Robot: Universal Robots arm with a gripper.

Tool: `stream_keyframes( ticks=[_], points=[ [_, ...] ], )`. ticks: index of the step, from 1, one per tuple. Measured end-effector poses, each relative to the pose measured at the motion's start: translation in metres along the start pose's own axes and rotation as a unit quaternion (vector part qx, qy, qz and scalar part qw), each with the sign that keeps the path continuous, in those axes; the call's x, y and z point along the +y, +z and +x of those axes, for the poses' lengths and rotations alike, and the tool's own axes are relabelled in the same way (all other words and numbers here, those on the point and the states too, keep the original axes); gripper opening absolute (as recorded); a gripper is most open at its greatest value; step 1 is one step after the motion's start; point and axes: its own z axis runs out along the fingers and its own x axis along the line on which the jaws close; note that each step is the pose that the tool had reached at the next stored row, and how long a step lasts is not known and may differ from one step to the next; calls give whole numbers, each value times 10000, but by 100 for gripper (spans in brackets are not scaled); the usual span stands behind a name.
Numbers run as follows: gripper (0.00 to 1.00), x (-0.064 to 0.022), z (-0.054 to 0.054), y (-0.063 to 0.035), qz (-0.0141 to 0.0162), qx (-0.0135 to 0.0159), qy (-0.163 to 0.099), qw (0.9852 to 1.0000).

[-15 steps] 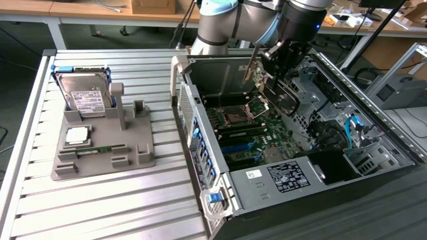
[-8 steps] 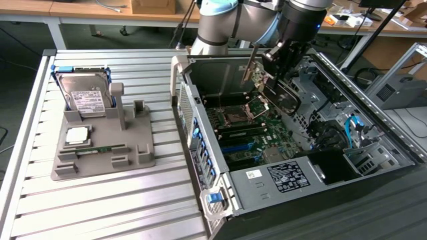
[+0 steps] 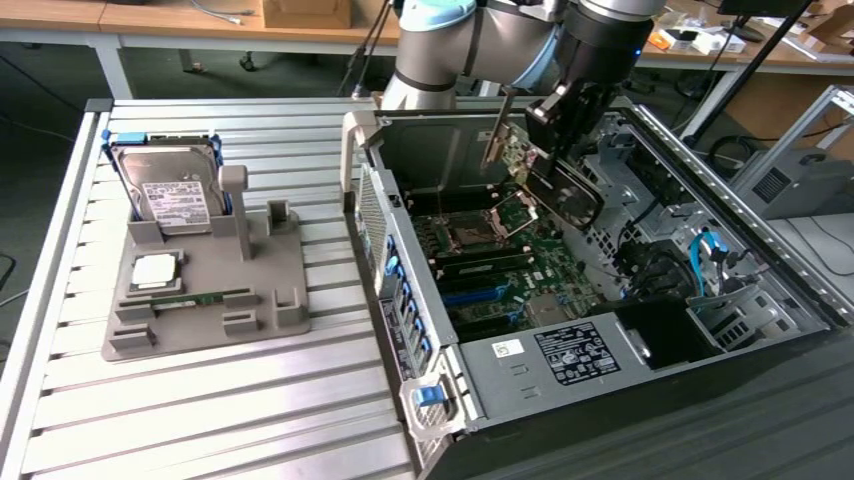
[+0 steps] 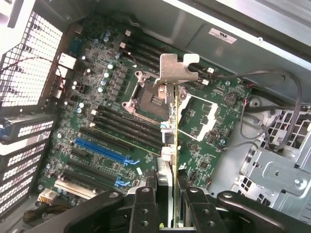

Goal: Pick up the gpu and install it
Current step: 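Insert the gpu into the slot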

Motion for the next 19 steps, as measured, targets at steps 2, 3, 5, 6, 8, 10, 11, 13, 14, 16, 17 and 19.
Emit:
stream_keyframes(
  ticks=[2, 3, 5, 6, 8, 10, 11, 13, 14, 16, 17, 19],
  points=[
    [27, 0, 0, 0, -4, -6, -122, 9999],
    [27, 0, 0, 0, -5, -8, -178, 9998],
    [27, 0, 0, 0, -10, -15, -335, 9994],
    [27, 0, 0, 0, -12, -19, -424, 9991],
    [27, 0, 0, 0, -15, -23, -523, 9986],
    [27, 0, 0, 0, -19, -29, -644, 9979],
    [27, 0, 0, 0, -21, -32, -708, 9975],
    [27, 0, 0, 0, -23, -35, -778, 9970],
    [27, 0, 0, 0, -23, -36, -792, 9969],
    [27, 0, 0, 0, -24, -37, -820, 9966],
    [27, 0, 0, 0, -24, -37, -834, 9965],
    [27, 0, 0, 0, -25, -38, -861, 9963]
  ],
)
